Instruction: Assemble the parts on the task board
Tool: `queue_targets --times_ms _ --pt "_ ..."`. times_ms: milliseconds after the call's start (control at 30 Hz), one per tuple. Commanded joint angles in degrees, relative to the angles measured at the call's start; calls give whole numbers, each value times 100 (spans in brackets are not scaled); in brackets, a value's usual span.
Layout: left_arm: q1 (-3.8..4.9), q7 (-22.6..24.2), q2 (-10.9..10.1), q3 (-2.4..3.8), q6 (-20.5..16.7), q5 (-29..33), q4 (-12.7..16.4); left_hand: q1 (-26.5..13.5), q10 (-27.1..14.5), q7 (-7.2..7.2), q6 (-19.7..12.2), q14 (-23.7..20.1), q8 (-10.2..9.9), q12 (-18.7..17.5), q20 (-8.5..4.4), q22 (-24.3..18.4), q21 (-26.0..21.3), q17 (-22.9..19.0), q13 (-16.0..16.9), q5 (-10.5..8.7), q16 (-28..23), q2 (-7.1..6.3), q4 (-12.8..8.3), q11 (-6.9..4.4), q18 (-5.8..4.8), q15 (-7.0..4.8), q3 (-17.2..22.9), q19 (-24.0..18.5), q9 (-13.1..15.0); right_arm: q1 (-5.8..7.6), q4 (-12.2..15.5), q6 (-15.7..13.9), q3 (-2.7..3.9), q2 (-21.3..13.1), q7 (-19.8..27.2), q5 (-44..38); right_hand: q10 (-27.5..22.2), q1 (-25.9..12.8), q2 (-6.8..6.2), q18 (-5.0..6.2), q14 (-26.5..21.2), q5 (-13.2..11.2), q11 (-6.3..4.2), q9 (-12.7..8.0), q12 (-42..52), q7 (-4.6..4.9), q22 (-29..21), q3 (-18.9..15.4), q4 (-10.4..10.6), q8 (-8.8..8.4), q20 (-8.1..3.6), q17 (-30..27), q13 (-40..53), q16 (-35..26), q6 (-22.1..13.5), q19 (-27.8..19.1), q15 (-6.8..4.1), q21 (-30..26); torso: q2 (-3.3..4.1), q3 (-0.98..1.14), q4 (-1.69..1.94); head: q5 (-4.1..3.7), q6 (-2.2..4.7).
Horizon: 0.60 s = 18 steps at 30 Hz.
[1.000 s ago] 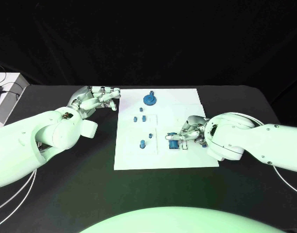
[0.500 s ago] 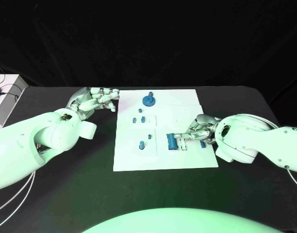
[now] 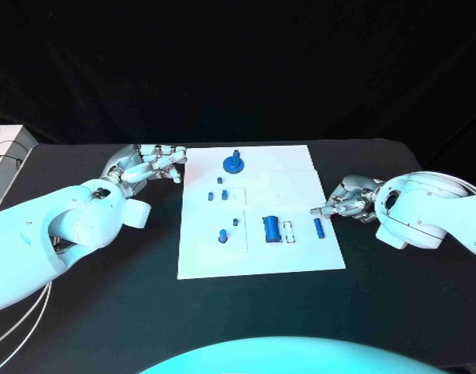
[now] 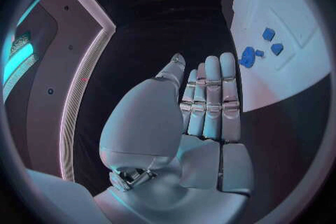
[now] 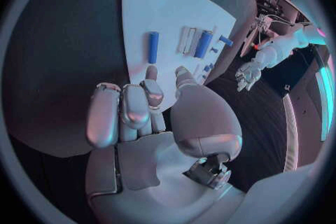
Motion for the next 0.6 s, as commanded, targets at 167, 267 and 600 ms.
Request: queue_targets --times_ms 167,267,600 --pt "-13 58 28 2 73 33 6 -39 -34 20 -13 49 24 20 14 7 -26 -1 -3 23 -31 24 34 -14 -31 7 6 36 5 -63 -55 731 -12 13 -201 -693 48 29 86 -72 17 342 -14 17 14 -14 1043 -43 -58 -14 -10 37 22 31 81 453 4 63 2 2 6 -41 -6" --pt "-16 57 27 2 73 33 3 -36 -35 19 -11 49 24 23 15 26 -54 -2 -3 23 -31 27 49 -14 -31 8 -3 45 5 -116 -58 714 -18 65 -272 -763 49 40 89 -73 16 470 -16 32 11 -16 1043 -53 -71 -4 -12 38 23 30 78 453 2 64 3 -1 6 -40 -11" --pt "-23 51 19 2 73 33 -2 -36 -35 19 -11 49 24 23 15 26 -54 -2 -3 23 -31 27 49 -14 -31 8 -3 45 5 -219 -26 570 -23 210 -363 -853 51 18 61 -75 19 432 -20 106 9 -21 1043 -75 19 38 -17 46 32 24 51 453 -1 66 0 -7 13 -28 -37"
